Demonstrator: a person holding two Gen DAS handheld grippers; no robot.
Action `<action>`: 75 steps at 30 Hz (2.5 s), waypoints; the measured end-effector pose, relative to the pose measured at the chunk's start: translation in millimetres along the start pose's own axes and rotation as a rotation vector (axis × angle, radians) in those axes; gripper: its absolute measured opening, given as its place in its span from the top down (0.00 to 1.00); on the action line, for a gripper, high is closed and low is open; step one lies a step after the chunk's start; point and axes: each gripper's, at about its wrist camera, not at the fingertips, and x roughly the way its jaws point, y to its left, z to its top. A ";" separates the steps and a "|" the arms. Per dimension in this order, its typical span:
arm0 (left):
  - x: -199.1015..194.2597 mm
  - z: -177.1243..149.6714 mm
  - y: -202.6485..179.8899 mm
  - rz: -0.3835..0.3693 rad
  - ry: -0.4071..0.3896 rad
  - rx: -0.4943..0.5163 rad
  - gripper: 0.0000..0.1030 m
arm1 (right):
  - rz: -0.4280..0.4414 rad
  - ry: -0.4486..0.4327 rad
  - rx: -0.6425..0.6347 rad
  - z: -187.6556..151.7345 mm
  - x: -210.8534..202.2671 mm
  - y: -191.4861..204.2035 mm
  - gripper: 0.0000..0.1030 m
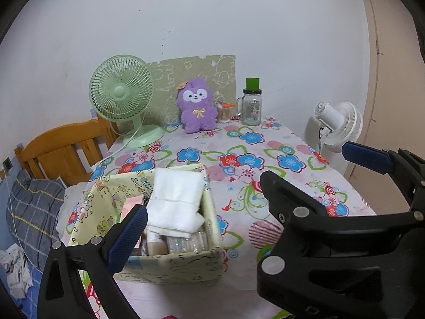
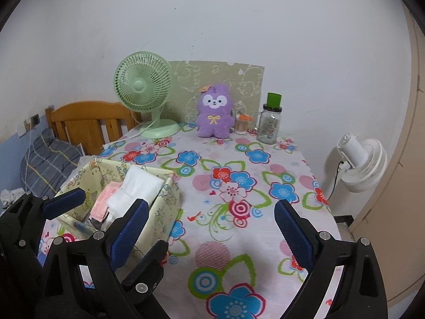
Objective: Organize soft objects
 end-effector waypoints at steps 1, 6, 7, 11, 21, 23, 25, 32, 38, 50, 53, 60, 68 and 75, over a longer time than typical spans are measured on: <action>-0.7 0.2 -1.9 -0.001 -0.003 0.001 0.00 | -0.003 -0.003 0.001 -1.0 -2.1 -2.0 0.06; -5.1 -0.3 -15.1 0.002 -0.012 0.019 0.00 | -0.023 -0.017 0.007 -6.3 -10.3 -12.8 0.05; -5.3 -0.6 -17.2 0.002 -0.013 0.021 0.00 | -0.026 -0.019 0.010 -7.6 -11.9 -15.4 0.05; -6.3 -1.8 -24.6 -0.008 -0.019 0.032 0.00 | -0.029 -0.006 0.028 -11.6 -14.3 -26.4 0.05; -7.1 -3.5 -38.0 0.007 -0.017 0.052 0.00 | -0.092 -0.012 0.060 -24.2 -26.6 -50.1 0.05; -8.2 -3.5 -38.5 0.001 -0.001 0.051 0.00 | -0.102 -0.025 0.058 -25.6 -33.8 -52.0 0.05; -12.0 -3.7 -37.8 -0.012 -0.004 0.048 0.00 | -0.110 -0.046 0.055 -26.5 -42.6 -53.5 0.05; -19.8 -4.6 -29.9 0.048 -0.010 0.006 0.00 | -0.118 -0.076 0.073 -30.0 -54.1 -59.6 0.03; -18.7 -6.8 -18.9 0.051 0.009 -0.038 0.00 | -0.099 -0.079 0.108 -35.9 -51.5 -65.4 0.02; -24.3 -8.8 -8.7 0.026 -0.022 -0.062 0.00 | -0.104 -0.121 0.123 -39.0 -60.7 -67.6 0.00; -27.0 -8.0 -6.9 0.037 -0.040 -0.064 0.00 | -0.087 -0.128 0.135 -39.1 -62.4 -69.0 0.00; -29.2 -8.2 3.9 0.037 -0.048 -0.117 0.00 | -0.109 -0.119 0.127 -39.4 -60.6 -67.3 0.00; -32.0 -8.9 3.7 0.040 -0.056 -0.112 0.00 | -0.097 -0.118 0.113 -38.3 -60.7 -63.0 0.00; -34.2 -9.6 6.9 0.049 -0.063 -0.118 0.00 | -0.094 -0.117 0.103 -36.6 -60.7 -59.0 0.00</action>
